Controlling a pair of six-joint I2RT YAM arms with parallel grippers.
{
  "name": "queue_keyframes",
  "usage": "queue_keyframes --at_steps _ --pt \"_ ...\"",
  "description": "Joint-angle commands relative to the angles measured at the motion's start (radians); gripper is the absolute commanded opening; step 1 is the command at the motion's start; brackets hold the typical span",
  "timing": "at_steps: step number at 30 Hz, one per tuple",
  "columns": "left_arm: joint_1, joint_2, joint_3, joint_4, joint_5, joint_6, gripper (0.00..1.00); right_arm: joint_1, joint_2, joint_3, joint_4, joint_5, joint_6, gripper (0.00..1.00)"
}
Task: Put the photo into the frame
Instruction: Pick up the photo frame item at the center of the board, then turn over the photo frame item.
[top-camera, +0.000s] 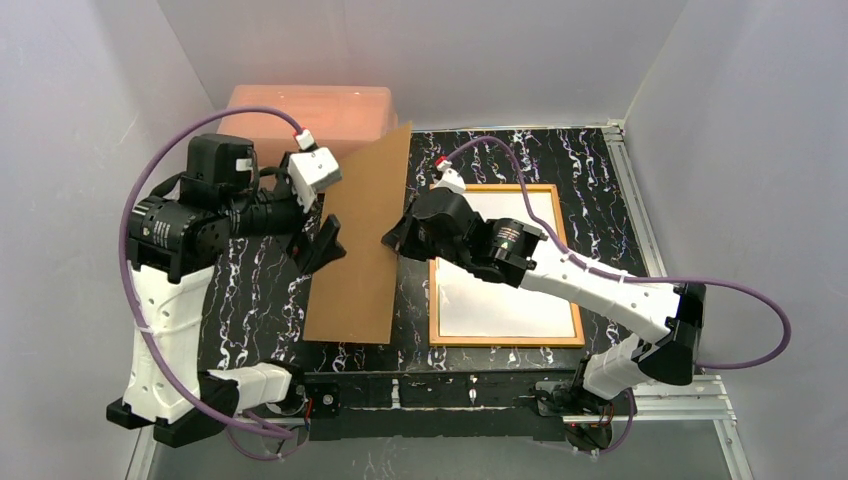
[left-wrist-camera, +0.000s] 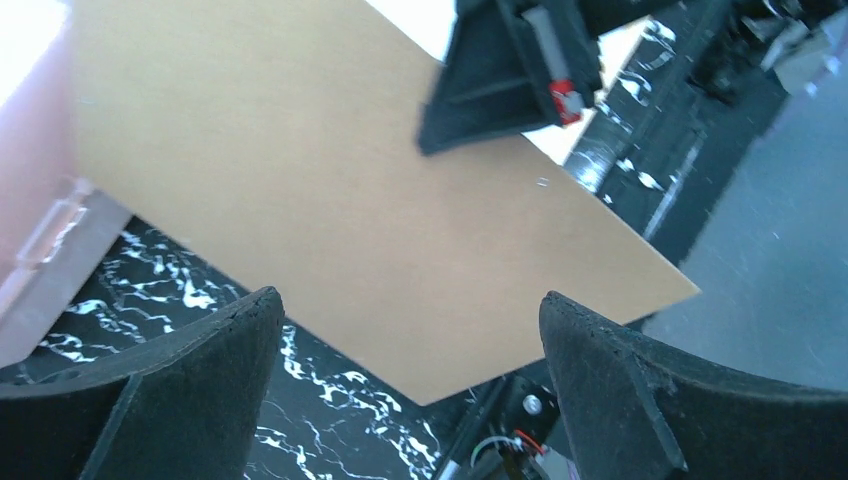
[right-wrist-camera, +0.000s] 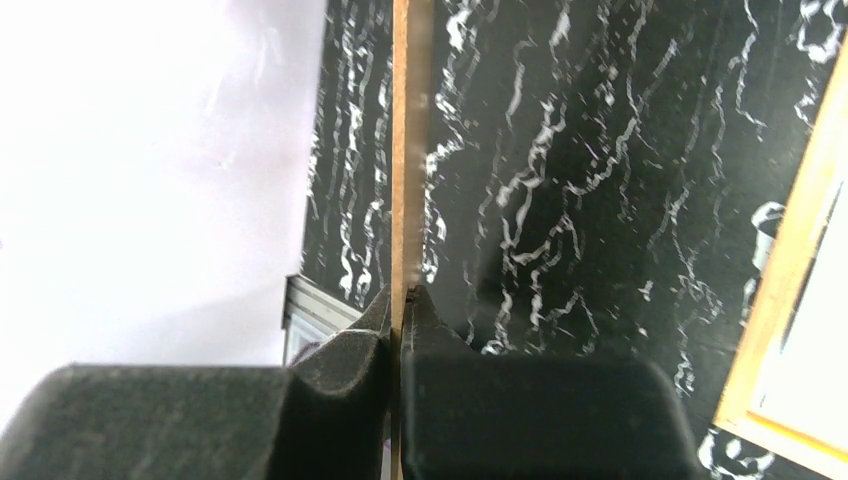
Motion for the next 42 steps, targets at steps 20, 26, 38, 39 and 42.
queue_keyframes --at_steps 20,26,38,39,42 --pt "-0.603 -0.121 -0.175 0.204 -0.717 0.136 0.98 0.104 0.204 0.449 0.317 0.602 0.008 0.01" --pt "-0.638 -0.235 -0.394 0.385 -0.877 0.258 0.93 0.102 0.268 0.536 0.359 0.626 -0.004 0.01" --pt "-0.644 -0.327 -0.732 0.967 -1.285 0.795 0.65 0.102 0.258 0.477 0.438 0.572 0.078 0.01" --pt "-0.644 -0.333 -0.743 0.988 -1.289 0.823 0.57 0.103 0.258 0.471 0.447 0.564 0.091 0.01" --pt "-0.645 -0.337 -0.743 1.028 -1.306 0.881 0.29 0.103 0.259 0.461 0.452 0.528 0.123 0.05"
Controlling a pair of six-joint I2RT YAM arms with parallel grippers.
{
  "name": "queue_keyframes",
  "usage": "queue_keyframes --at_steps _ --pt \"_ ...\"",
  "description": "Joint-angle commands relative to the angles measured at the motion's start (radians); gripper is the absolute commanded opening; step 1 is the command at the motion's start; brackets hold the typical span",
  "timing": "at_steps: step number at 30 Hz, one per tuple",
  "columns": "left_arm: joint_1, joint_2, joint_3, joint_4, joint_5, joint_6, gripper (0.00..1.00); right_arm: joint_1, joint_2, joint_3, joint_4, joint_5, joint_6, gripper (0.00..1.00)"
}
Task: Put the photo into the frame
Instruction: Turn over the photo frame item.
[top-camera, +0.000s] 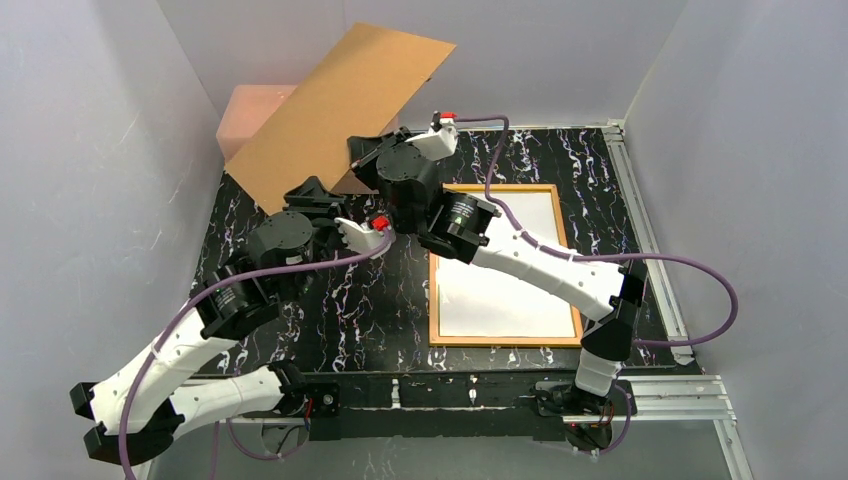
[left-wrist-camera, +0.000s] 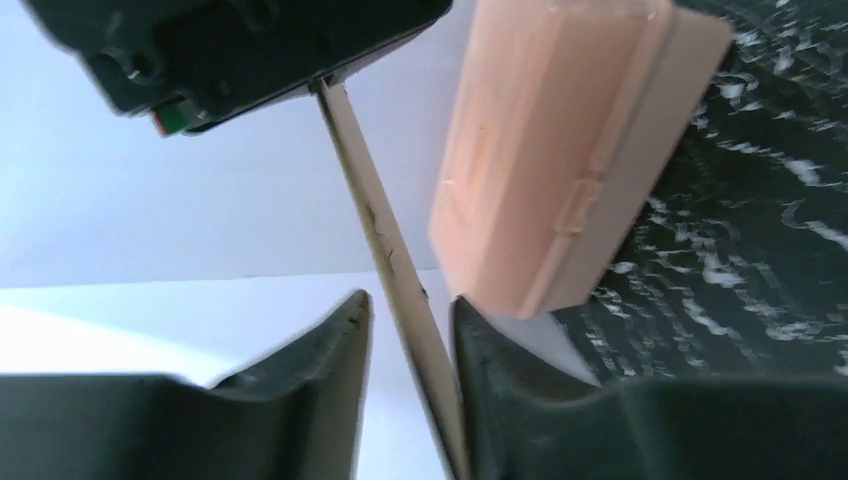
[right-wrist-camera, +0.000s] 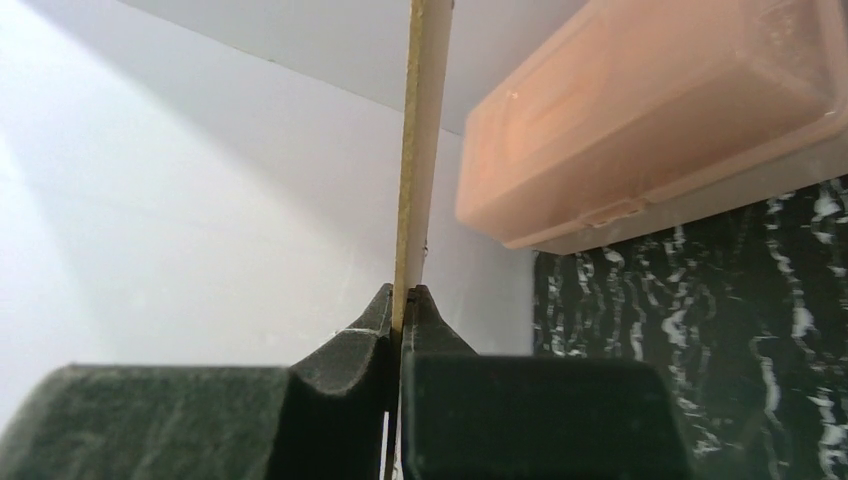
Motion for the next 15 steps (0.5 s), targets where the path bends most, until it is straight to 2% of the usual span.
queue_keyframes --at_steps 1,3,8,10,12,15 --pt "-0.002 0.017 -0.007 0.19 -0.12 0.185 0.16 0.037 -0.041 -0.008 0.141 -0.035 0.067 0.07" --pt "-0.003 0.015 0.01 0.219 -0.123 0.215 0.0 0.037 -0.045 -0.018 0.142 -0.059 0.08 0.1" --pt "-0.003 -0.007 0.057 0.205 -0.092 0.203 0.0 0.038 -0.069 -0.064 0.191 -0.105 0.06 0.17" --pt "-0.003 -0.014 0.088 0.14 -0.069 0.123 0.0 0.038 -0.085 -0.098 0.228 -0.132 0.022 0.23" --pt "-0.002 -0.014 0.166 -0.004 -0.019 0.014 0.0 0.038 -0.113 -0.136 0.262 -0.154 -0.008 0.35" --pt "-0.003 -0.001 0.236 -0.099 0.034 -0.104 0.0 0.037 -0.155 -0.206 0.309 -0.183 -0.075 0.6"
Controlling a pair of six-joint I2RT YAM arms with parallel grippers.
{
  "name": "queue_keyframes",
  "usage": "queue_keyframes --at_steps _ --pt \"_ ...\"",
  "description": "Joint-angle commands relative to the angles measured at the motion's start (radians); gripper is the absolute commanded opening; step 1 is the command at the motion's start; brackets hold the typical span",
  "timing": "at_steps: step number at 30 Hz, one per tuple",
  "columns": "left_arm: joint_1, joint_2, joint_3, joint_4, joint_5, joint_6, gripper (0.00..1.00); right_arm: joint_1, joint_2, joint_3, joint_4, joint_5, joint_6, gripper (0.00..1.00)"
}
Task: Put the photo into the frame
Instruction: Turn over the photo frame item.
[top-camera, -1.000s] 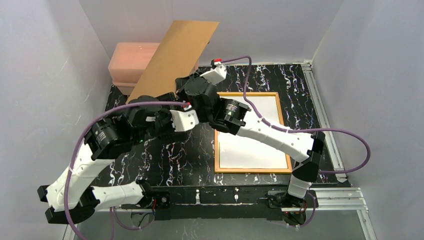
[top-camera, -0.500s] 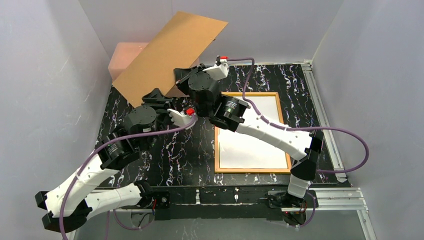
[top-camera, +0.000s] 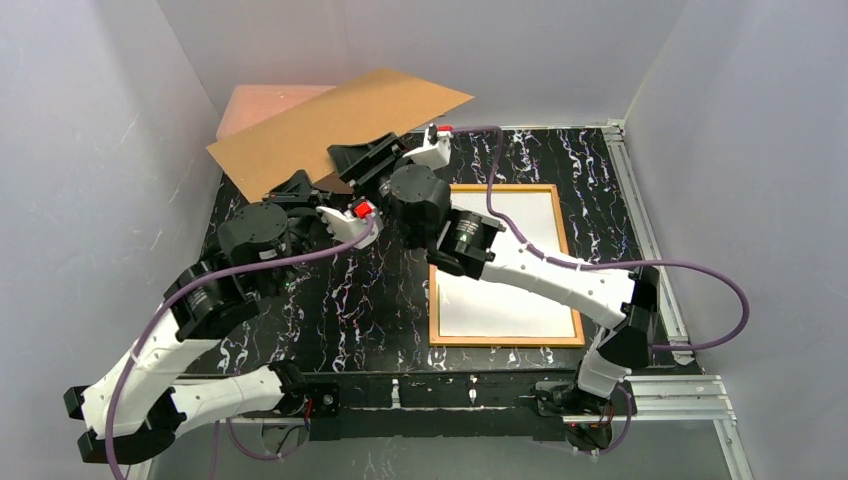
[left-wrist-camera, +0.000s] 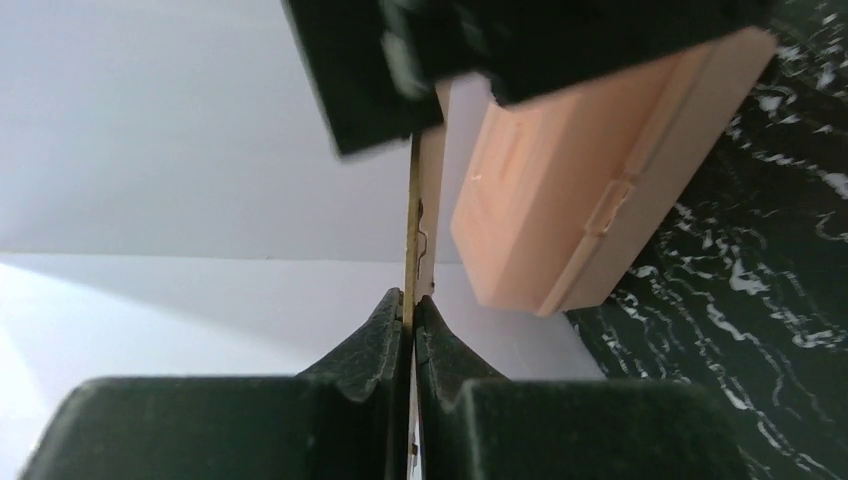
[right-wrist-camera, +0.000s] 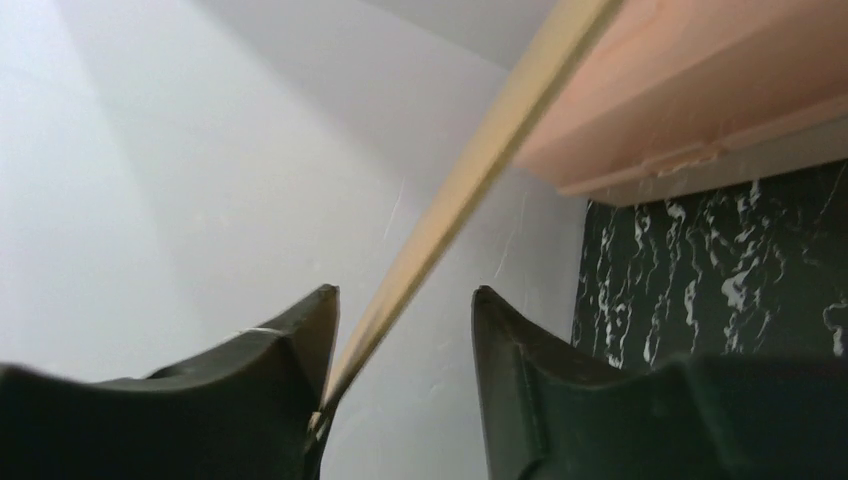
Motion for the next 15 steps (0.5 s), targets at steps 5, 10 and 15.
queue_keyframes --at_steps 5,10,15 --pt "-0.001 0.024 0.247 -0.14 0.155 -0.283 0.0 0.026 -0.2 -0.186 0.178 -0.117 -0.219 0.8" --pt "-0.001 0.048 0.334 -0.064 0.197 -0.379 0.0 0.021 -0.321 -0.317 0.221 -0.125 -0.3 0.92" --pt "-0.002 0.064 0.388 -0.014 0.24 -0.459 0.0 0.003 -0.439 -0.483 0.362 -0.201 -0.362 0.99"
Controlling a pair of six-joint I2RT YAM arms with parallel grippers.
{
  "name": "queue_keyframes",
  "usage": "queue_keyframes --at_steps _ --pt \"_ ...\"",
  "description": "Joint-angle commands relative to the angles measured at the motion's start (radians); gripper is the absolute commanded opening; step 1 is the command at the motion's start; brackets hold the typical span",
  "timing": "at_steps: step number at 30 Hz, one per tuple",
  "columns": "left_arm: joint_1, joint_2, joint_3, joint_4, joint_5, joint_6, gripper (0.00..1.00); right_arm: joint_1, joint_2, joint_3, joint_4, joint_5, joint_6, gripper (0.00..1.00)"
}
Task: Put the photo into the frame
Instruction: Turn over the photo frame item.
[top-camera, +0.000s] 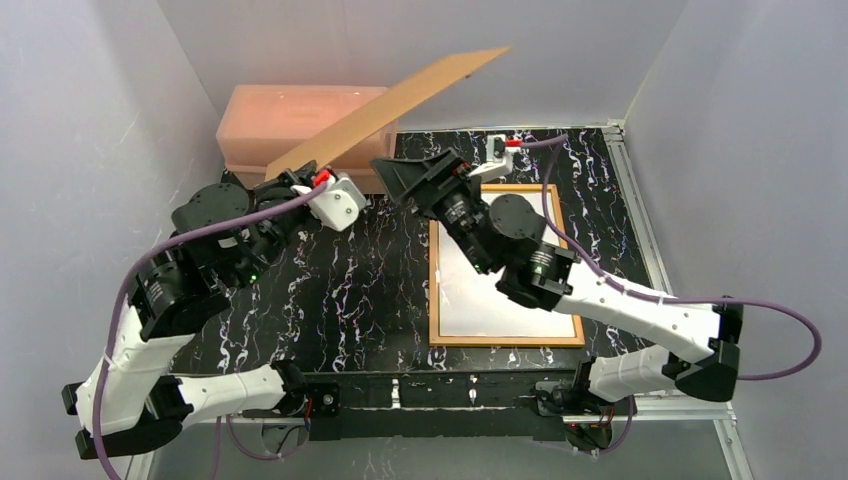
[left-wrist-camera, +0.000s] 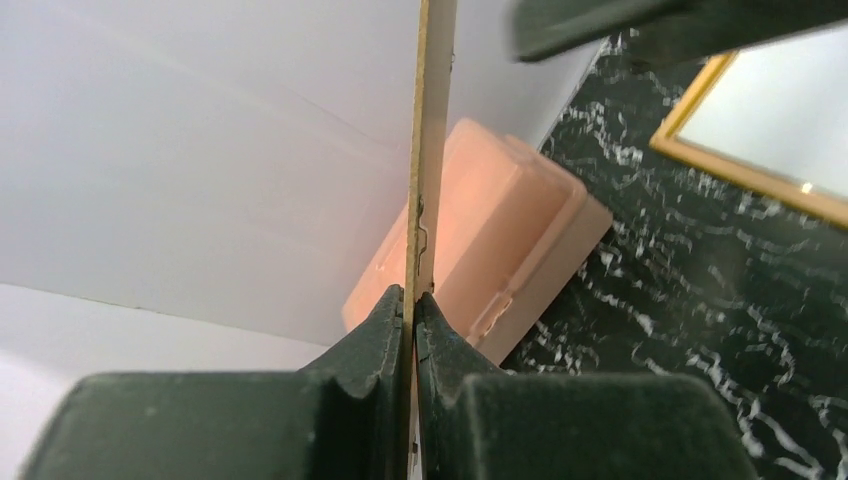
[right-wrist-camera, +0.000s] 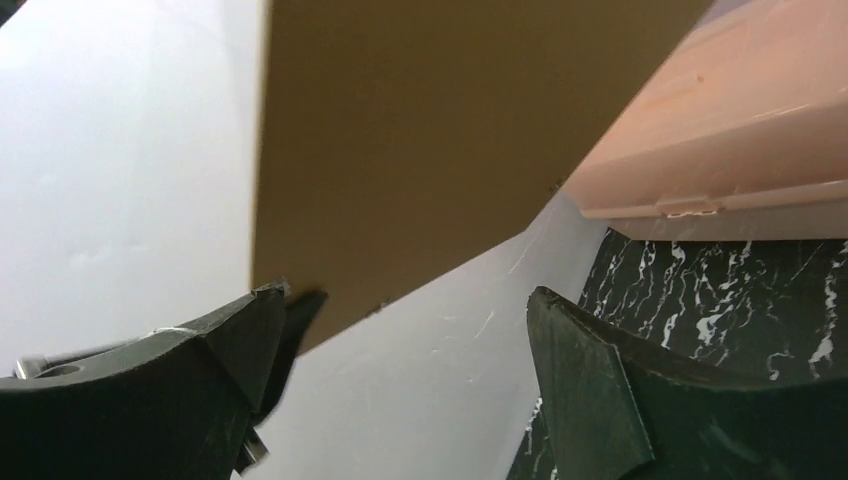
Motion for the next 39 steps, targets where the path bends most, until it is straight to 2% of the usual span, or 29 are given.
queue_keyframes --at_steps 1,7,9,10,12,14,15,19,22,30,34,39 --pt "0.003 -0.012 0.101 0.188 0.015 -0.107 0.0 -0.017 -0.087 -0.099 0.141 -0.076 -0.122 0.99" --pt "0.003 0.026 0.227 0.217 0.08 -0.23 0.0 -0.069 -0.139 -0.141 0.18 -0.22 -0.254 0.99" --pt "0.003 0.049 0.3 0.203 0.107 -0.293 0.0 -0.151 -0.129 -0.176 0.22 -0.309 -0.242 0.99" --pt "0.003 0.065 0.339 0.187 0.108 -0.328 0.0 -0.221 -0.11 -0.194 0.279 -0.409 -0.193 0.99" --pt "0.003 0.079 0.389 0.173 0.117 -0.388 0.0 -0.362 -0.02 -0.216 0.46 -0.628 -0.056 0.99" --pt "0.004 0.084 0.437 0.144 0.151 -0.439 0.0 -0.466 0.096 -0.21 0.71 -0.82 0.085 0.99" --pt "0.008 0.09 0.467 0.122 0.168 -0.466 0.0 -0.5 0.155 -0.191 0.833 -0.92 0.161 0.99" --pt "0.032 0.116 0.578 0.023 0.229 -0.564 0.0 -0.558 0.406 -0.005 1.278 -1.118 0.426 0.99" --pt "0.038 0.104 0.593 -0.005 0.259 -0.608 0.0 -0.581 0.502 0.108 1.405 -1.174 0.509 0.99" --pt "0.044 0.083 0.594 -0.028 0.28 -0.689 0.0 -0.597 0.563 0.261 1.42 -1.213 0.488 0.99" --pt "0.045 0.081 0.605 -0.035 0.293 -0.714 0.0 -0.597 0.567 0.287 1.382 -1.199 0.452 0.99" --pt "0.055 0.08 0.616 -0.044 0.303 -0.75 0.0 -0.599 0.601 0.338 1.428 -1.173 0.501 0.95"
